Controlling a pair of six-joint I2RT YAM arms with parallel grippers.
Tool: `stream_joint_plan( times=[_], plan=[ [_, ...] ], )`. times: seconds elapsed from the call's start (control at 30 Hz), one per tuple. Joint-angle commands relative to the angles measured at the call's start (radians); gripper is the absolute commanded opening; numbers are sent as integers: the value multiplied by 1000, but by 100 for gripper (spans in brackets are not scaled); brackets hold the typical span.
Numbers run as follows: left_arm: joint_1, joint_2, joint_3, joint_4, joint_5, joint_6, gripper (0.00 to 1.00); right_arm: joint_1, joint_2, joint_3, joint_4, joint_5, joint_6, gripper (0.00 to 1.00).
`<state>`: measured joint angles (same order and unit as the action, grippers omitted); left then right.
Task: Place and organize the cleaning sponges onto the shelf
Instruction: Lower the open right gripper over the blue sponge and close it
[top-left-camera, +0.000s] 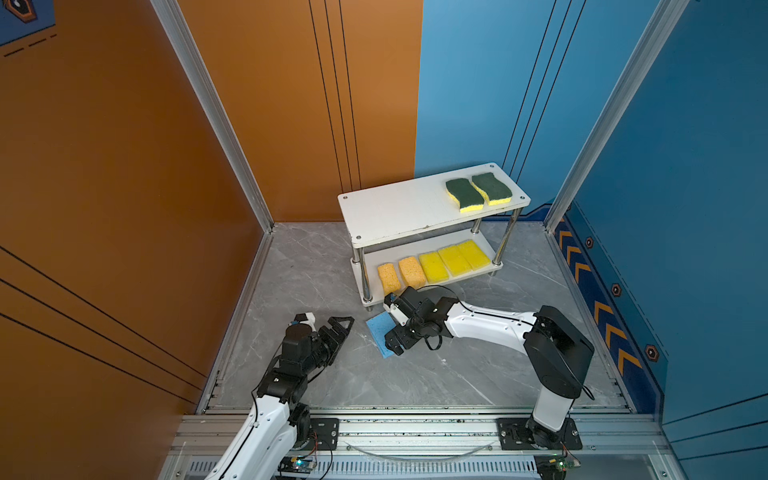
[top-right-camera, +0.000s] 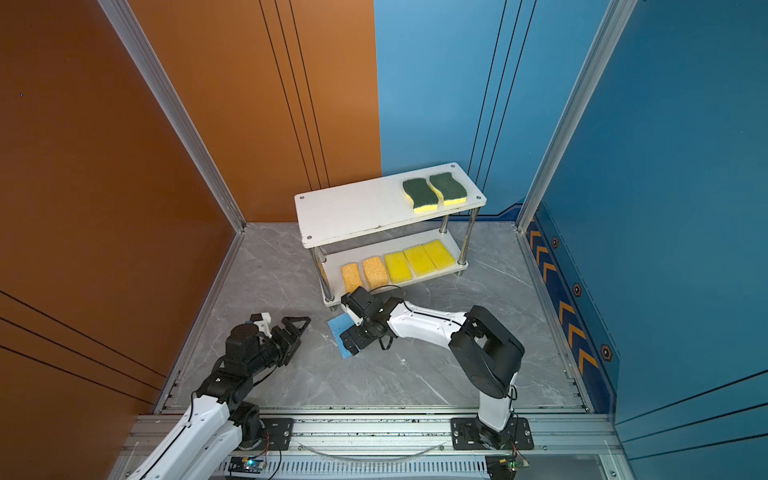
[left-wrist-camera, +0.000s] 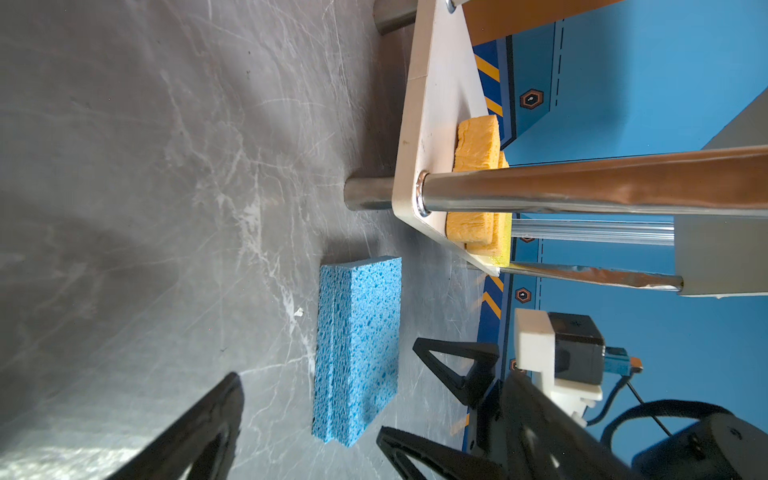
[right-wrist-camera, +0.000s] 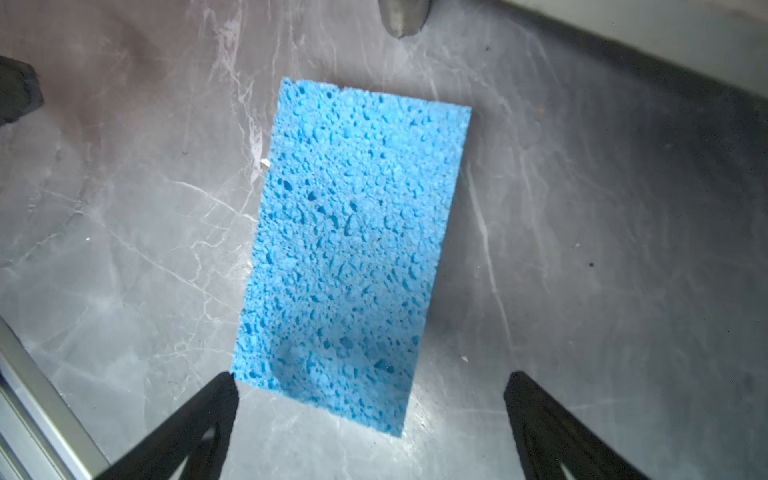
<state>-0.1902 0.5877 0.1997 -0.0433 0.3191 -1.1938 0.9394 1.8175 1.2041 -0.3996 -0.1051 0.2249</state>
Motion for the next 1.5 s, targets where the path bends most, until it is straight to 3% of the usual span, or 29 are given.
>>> stream_joint_plan(
  times=[0.0,0.97,1.23,1.47],
  plan=[
    [3,-6,17,-11,14,25,97,23,14,33,35,69,45,99],
    [17,3,-39,43,21,23,98,49,152,127,8,114,68,95],
    [21,6,-43,46,21,22,98,52,172,135,4,132,59,88],
    [23,5,-42,47,19,19,97,51,175,155,-21,133,36,72]
  ],
)
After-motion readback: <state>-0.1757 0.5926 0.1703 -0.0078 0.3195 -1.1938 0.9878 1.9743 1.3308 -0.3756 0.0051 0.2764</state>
